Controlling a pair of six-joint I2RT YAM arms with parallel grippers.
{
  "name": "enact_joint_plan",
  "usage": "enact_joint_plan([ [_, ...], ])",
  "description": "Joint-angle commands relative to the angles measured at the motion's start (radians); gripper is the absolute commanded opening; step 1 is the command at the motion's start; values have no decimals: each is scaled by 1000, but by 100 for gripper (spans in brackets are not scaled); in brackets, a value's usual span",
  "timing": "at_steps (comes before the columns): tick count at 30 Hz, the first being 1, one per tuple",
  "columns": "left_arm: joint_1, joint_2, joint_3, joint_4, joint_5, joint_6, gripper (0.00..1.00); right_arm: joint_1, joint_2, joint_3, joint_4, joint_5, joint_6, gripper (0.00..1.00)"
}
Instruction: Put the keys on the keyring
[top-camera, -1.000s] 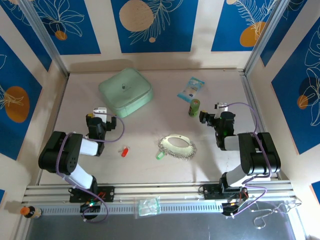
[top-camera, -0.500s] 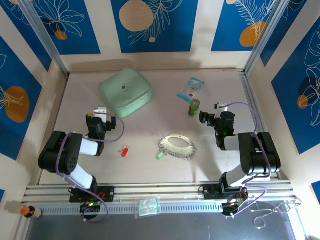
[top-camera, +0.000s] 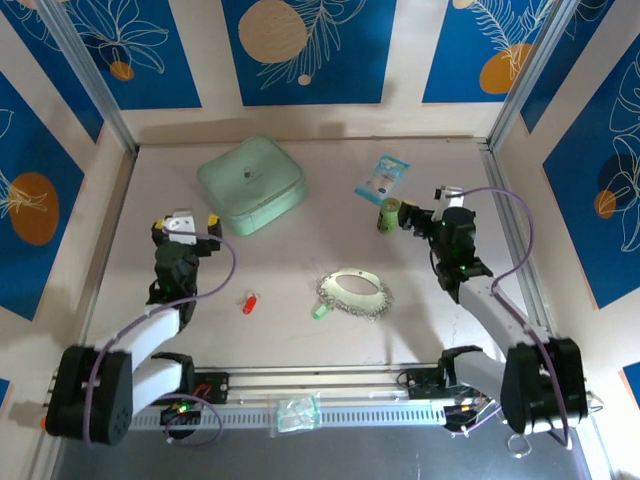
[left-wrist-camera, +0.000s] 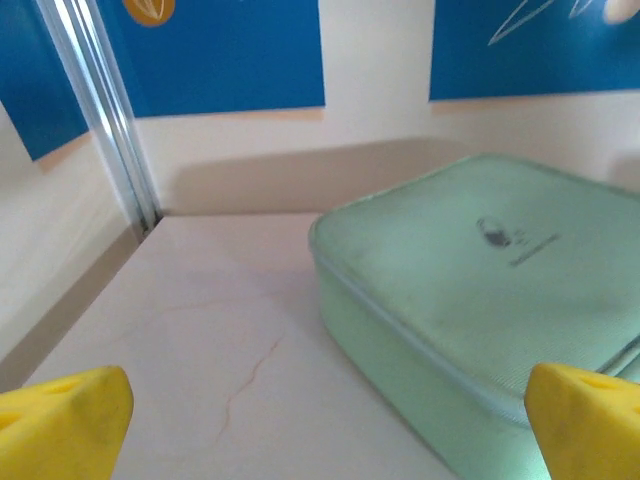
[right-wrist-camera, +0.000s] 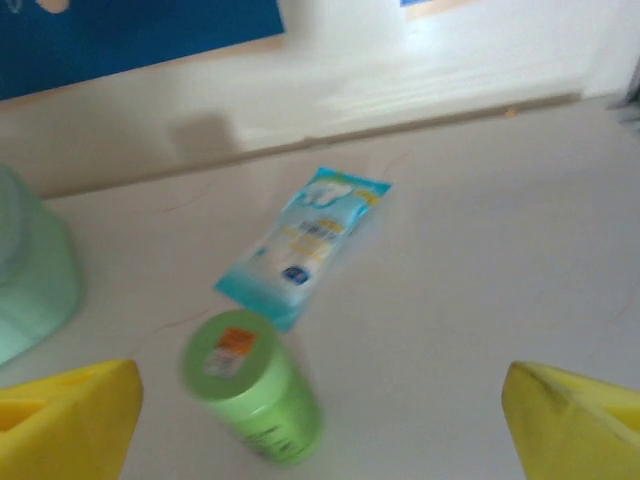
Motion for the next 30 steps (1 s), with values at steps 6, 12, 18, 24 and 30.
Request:
enact_joint_plan([
  [6, -127, -200, 136, -591, 180, -318, 89, 185, -10, 139, -636, -114, 181, 80],
  [12, -412, -197, 105, -641, 64, -393, 92, 302, 42, 172, -768, -200, 229, 72],
  [18, -584, -26, 148, -662, 59, -468, 93, 390, 164, 209, -761, -249, 269, 67],
  [24, -686, 111, 226, -738, 88, -576, 91, 448, 280, 237, -792, -283, 267, 51],
  [30, -749, 160, 206, -680, 25, -676, 91, 530, 331, 218, -816, -284, 261, 49],
])
